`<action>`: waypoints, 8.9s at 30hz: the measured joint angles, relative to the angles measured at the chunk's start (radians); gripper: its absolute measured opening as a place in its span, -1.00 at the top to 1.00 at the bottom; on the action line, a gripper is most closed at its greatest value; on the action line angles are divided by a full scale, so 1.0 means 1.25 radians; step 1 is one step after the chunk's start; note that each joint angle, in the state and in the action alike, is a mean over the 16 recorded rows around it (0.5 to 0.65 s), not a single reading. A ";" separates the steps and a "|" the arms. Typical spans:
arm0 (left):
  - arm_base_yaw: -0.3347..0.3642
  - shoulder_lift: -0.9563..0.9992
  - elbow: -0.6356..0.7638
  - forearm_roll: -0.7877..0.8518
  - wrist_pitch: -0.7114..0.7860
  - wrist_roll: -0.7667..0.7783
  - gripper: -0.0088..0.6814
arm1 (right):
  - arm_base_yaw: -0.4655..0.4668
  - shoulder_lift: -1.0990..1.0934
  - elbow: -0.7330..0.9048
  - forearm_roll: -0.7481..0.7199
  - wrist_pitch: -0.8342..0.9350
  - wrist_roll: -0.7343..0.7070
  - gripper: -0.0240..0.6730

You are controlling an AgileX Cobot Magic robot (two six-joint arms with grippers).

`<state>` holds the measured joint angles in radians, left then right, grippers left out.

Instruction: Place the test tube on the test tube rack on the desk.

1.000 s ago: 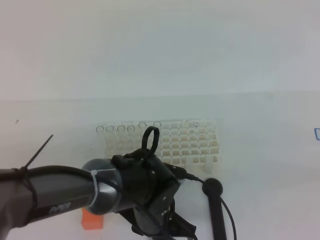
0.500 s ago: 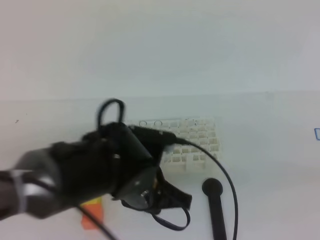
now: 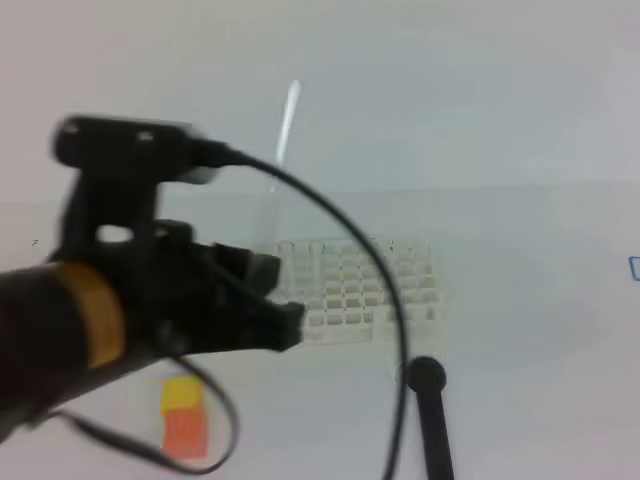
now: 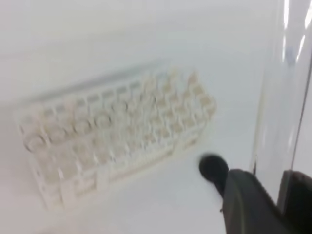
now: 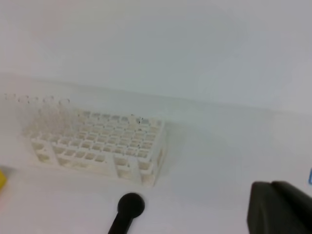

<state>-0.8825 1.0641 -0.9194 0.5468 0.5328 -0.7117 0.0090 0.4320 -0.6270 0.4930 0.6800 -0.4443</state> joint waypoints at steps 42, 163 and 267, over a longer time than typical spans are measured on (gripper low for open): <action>0.000 -0.242 0.315 0.983 -0.280 -0.974 0.66 | 0.588 0.616 -0.252 0.947 -0.234 -1.119 0.44; 0.411 -0.613 0.517 0.917 -0.514 -0.697 0.98 | 0.626 0.686 -0.377 0.996 -0.611 -1.186 0.57; 0.678 -0.776 0.764 -0.628 -0.196 0.599 0.98 | 0.773 1.207 -0.308 0.254 -1.451 -0.070 0.57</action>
<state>-0.0355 0.0943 0.0351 -0.2379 0.2880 0.0368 0.9755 1.9410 -1.0120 0.8107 -1.1336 -0.5320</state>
